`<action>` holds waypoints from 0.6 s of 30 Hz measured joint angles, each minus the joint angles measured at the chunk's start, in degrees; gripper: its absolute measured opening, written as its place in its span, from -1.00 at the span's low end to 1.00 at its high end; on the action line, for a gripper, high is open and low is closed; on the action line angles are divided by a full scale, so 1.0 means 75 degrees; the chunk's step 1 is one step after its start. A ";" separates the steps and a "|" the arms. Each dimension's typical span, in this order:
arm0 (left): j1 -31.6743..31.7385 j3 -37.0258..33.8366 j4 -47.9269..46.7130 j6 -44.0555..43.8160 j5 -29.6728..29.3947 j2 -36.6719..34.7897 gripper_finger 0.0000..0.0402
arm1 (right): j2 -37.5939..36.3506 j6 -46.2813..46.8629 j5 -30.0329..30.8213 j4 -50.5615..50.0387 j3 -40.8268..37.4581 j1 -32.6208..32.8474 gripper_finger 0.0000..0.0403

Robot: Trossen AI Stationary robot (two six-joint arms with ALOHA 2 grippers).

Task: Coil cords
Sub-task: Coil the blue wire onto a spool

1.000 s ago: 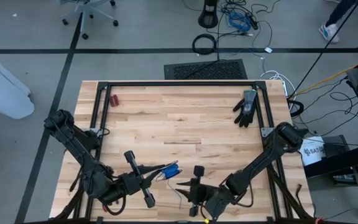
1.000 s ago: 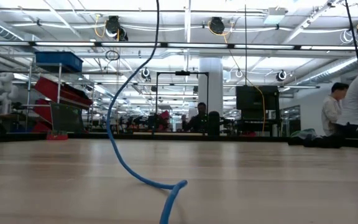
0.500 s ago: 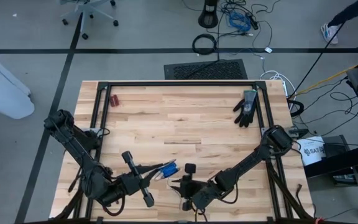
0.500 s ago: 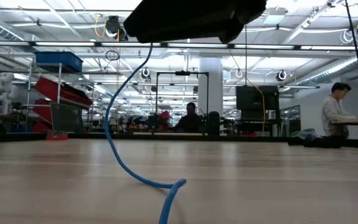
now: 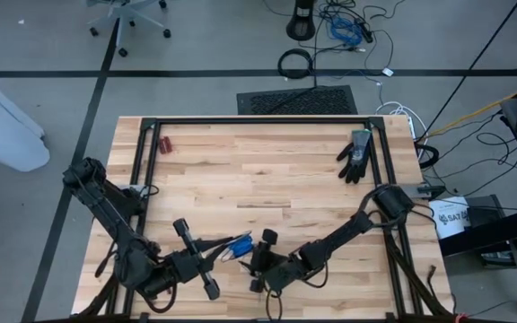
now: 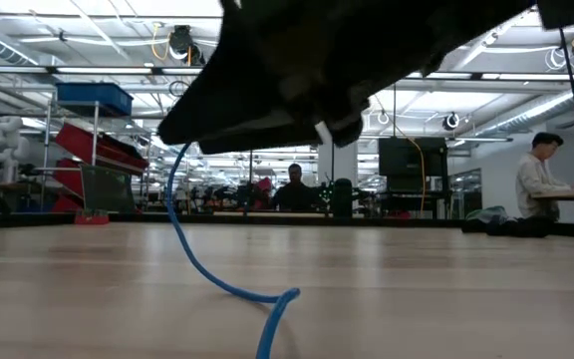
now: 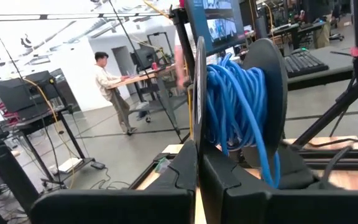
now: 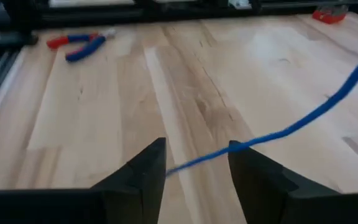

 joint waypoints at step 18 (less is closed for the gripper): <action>-0.0150 0.0000 0.0005 0.0189 -0.0377 -0.0070 -0.97 | 0.0268 0.0125 0.0390 0.0711 0.0000 -0.0048 -0.65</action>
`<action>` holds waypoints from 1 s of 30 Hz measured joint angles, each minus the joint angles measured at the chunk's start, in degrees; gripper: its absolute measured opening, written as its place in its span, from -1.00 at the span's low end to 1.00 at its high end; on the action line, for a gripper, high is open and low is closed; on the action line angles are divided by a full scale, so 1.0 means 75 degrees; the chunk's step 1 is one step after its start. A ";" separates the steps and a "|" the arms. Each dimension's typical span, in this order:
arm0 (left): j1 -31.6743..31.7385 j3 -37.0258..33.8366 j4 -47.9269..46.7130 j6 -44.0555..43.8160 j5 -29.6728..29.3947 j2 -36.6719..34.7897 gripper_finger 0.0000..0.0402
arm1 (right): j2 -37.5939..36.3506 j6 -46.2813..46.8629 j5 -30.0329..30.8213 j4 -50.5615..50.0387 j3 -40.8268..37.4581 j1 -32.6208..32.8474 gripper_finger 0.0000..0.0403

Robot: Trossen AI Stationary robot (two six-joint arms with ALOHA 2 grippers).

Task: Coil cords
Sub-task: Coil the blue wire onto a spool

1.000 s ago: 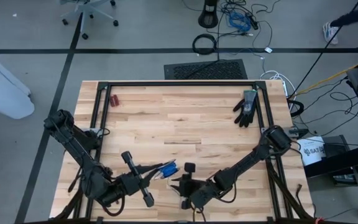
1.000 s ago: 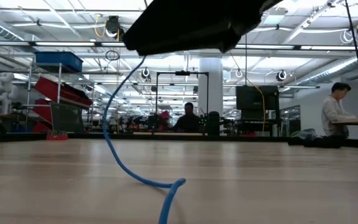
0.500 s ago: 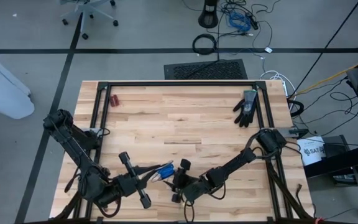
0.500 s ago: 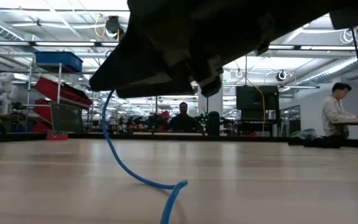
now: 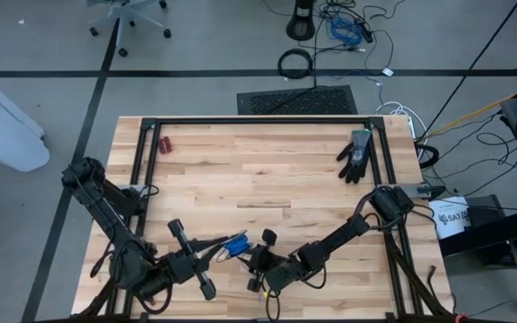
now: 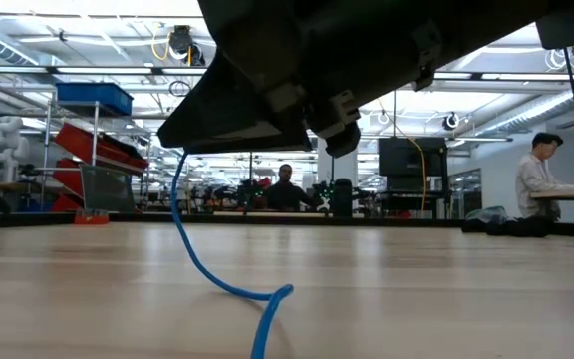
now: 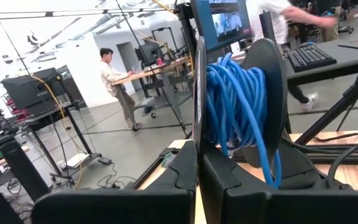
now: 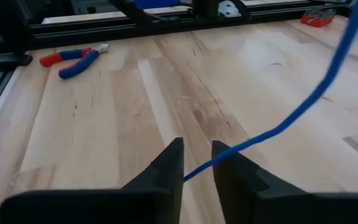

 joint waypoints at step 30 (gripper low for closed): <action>-0.0020 0.0000 -0.0001 0.0003 -0.0136 0.0000 -0.97 | -0.0172 -0.0144 0.1008 -0.0539 0.0000 0.0299 -0.63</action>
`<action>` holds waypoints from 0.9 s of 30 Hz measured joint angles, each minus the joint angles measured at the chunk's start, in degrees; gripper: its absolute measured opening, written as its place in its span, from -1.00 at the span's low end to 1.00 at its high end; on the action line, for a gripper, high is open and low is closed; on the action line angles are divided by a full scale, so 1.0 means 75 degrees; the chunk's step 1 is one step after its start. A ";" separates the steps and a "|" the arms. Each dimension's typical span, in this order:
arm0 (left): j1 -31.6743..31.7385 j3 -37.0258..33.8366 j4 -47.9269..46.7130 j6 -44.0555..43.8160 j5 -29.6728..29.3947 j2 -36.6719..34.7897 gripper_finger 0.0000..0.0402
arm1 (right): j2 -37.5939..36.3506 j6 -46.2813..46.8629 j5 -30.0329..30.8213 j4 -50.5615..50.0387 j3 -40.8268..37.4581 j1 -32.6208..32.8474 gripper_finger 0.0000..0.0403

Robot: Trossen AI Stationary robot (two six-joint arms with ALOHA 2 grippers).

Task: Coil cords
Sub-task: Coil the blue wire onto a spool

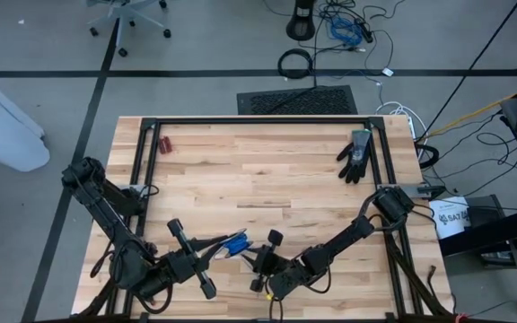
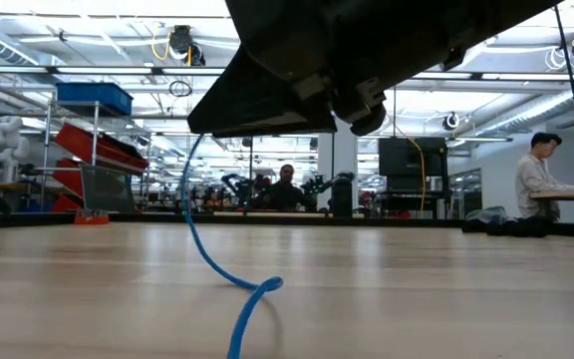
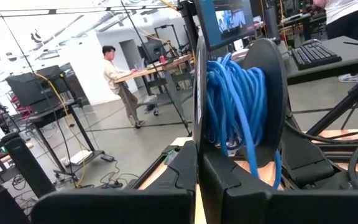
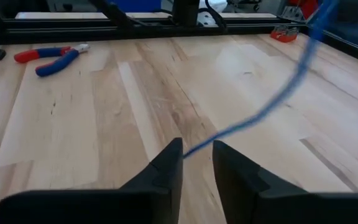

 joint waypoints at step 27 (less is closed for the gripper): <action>0.0000 0.0000 0.0002 0.0000 0.0000 0.0000 -0.97 | 0.0006 -0.0047 -0.0828 0.0696 0.0000 -0.0194 -0.56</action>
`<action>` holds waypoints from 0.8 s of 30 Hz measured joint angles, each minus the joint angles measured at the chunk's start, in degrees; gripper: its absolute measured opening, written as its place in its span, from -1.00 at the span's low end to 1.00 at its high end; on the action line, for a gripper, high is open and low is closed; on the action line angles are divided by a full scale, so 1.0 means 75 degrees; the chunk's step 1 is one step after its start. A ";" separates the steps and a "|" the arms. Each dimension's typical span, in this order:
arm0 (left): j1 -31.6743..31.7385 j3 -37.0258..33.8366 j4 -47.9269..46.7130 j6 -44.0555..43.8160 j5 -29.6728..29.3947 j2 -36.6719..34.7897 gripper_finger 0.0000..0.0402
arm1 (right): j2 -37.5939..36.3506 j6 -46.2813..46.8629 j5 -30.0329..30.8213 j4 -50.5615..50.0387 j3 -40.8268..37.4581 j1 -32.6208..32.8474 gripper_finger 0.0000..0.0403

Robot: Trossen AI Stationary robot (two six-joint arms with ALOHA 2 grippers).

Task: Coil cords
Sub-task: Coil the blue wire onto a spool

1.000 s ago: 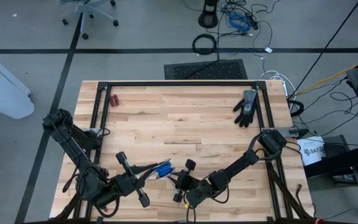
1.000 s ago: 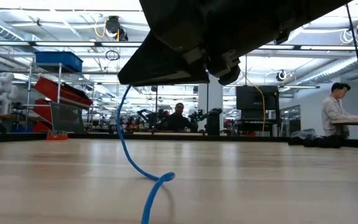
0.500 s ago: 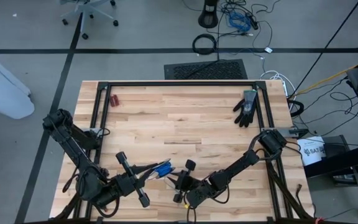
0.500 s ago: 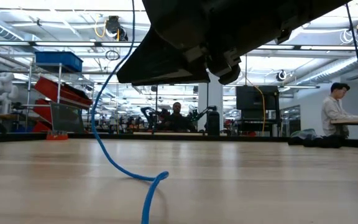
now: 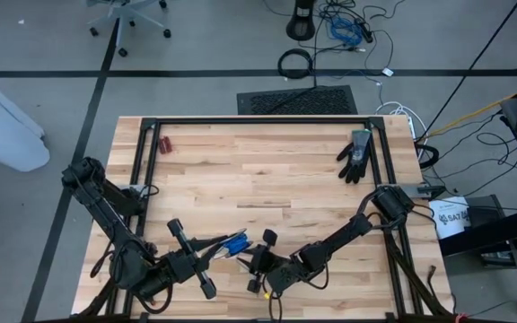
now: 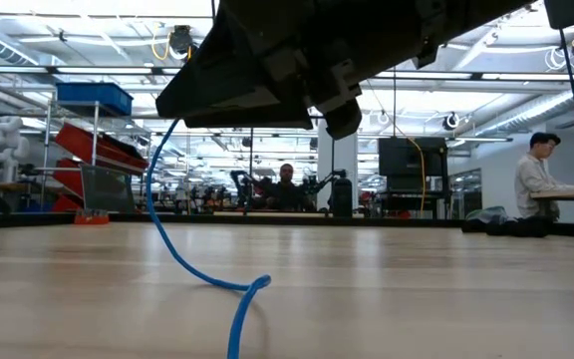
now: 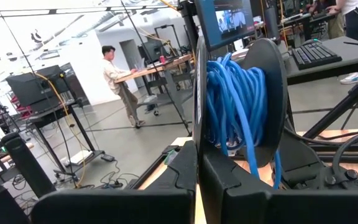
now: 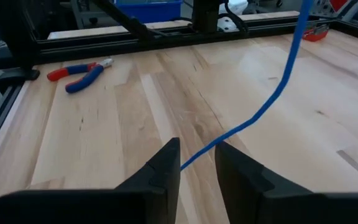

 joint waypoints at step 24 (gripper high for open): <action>0.0000 -0.0001 -0.0002 0.0000 0.0003 0.0000 -0.97 | 0.0006 0.0151 0.0184 -0.0010 0.0000 -0.0126 -0.99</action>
